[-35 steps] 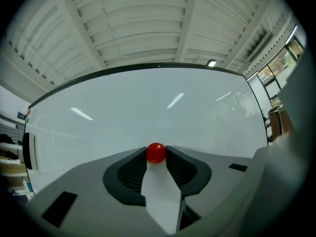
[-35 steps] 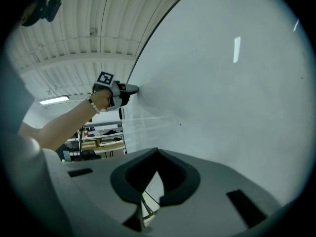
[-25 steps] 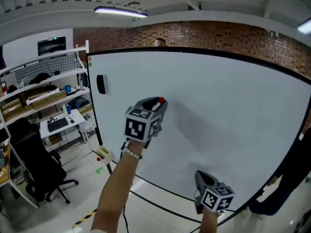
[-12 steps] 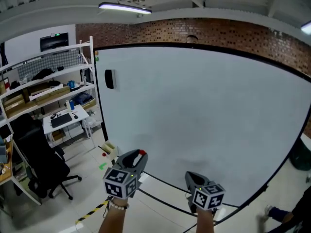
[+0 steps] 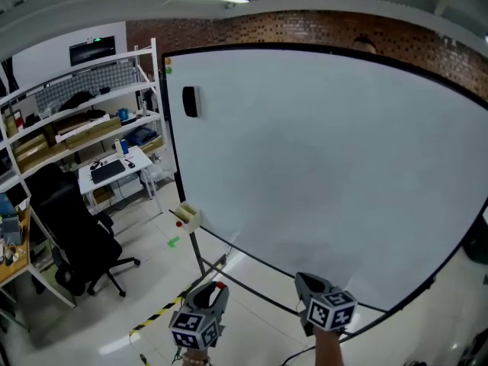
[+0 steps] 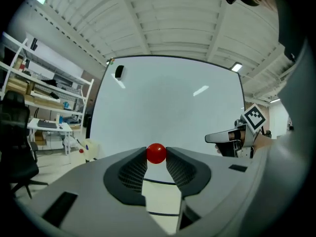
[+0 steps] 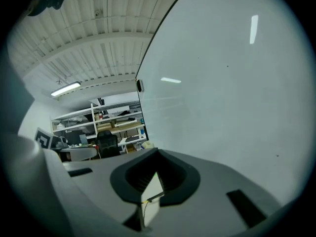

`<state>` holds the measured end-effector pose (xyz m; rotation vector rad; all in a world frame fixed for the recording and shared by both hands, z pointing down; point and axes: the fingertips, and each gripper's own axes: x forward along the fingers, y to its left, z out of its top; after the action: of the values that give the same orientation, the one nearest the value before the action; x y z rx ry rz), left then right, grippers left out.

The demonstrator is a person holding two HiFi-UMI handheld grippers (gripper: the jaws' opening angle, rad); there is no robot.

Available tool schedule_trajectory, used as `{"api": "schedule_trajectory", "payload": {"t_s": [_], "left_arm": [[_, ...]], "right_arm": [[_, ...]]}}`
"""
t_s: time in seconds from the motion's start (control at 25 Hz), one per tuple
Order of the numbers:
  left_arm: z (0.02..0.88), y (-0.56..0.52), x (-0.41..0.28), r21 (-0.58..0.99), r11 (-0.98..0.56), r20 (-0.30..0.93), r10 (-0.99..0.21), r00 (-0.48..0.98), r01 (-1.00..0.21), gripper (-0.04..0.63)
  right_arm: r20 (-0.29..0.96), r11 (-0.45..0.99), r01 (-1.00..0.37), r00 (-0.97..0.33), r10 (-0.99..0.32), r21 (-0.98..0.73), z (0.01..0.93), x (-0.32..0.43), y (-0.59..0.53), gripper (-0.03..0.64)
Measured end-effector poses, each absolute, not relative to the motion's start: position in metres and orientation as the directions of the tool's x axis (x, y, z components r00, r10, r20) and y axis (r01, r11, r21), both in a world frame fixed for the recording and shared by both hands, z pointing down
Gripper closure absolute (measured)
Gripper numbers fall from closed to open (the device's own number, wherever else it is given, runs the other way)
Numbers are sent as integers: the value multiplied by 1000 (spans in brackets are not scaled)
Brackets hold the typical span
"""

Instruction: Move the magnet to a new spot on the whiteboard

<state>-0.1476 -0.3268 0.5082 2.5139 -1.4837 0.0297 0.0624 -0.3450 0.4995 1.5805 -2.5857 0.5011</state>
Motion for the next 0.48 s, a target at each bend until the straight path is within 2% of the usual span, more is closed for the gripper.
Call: {"api": "schedule_trajectory", "payload": {"t_s": [0.48], "left_arm": [[514, -350, -175, 174, -419, 160, -881, 445, -891, 471]], "right_arm": [[223, 429, -868, -483, -847, -250, 499, 43, -360, 606]]}}
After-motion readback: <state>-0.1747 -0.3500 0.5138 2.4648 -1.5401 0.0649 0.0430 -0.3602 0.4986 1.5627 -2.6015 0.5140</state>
